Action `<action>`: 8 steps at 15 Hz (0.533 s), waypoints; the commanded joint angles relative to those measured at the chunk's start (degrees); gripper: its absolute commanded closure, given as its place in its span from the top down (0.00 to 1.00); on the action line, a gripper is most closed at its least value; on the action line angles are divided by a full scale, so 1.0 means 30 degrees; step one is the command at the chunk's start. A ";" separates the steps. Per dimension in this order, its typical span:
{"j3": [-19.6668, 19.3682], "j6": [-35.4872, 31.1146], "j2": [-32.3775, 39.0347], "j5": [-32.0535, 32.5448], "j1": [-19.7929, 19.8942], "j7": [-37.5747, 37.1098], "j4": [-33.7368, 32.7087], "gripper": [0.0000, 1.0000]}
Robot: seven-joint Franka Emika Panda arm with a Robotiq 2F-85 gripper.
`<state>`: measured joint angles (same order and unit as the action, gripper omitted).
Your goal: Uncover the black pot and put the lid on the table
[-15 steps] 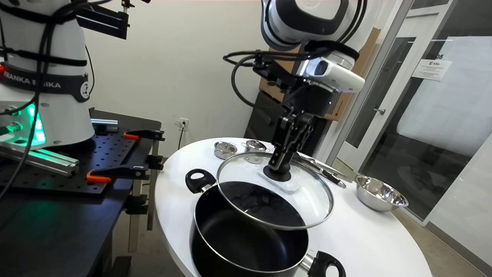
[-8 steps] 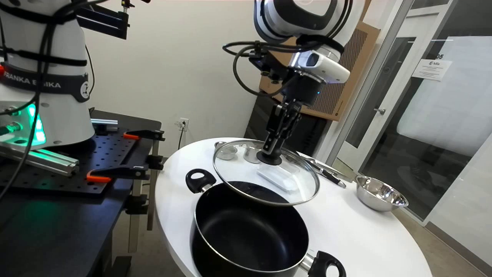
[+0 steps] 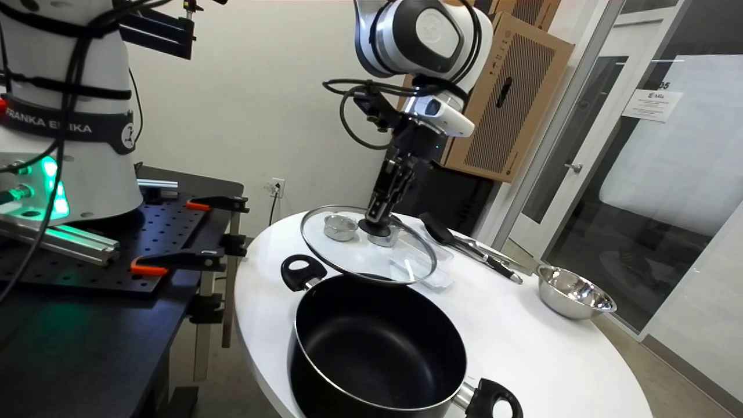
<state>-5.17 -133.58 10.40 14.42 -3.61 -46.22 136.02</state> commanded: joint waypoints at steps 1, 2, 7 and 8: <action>0.0656 0.0516 -0.0490 0.0753 -0.0803 -0.0948 0.0696 0.24; 0.0842 0.0529 -0.0538 0.0800 -0.0993 -0.1053 0.0860 0.24; 0.1834 0.0507 -0.1022 0.0651 -0.1855 -0.1039 0.1573 0.24; 0.1995 0.0489 -0.1051 0.0582 -0.1956 -0.0919 0.1628 0.24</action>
<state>-0.45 -133.54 10.22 15.35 -8.56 -48.49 139.51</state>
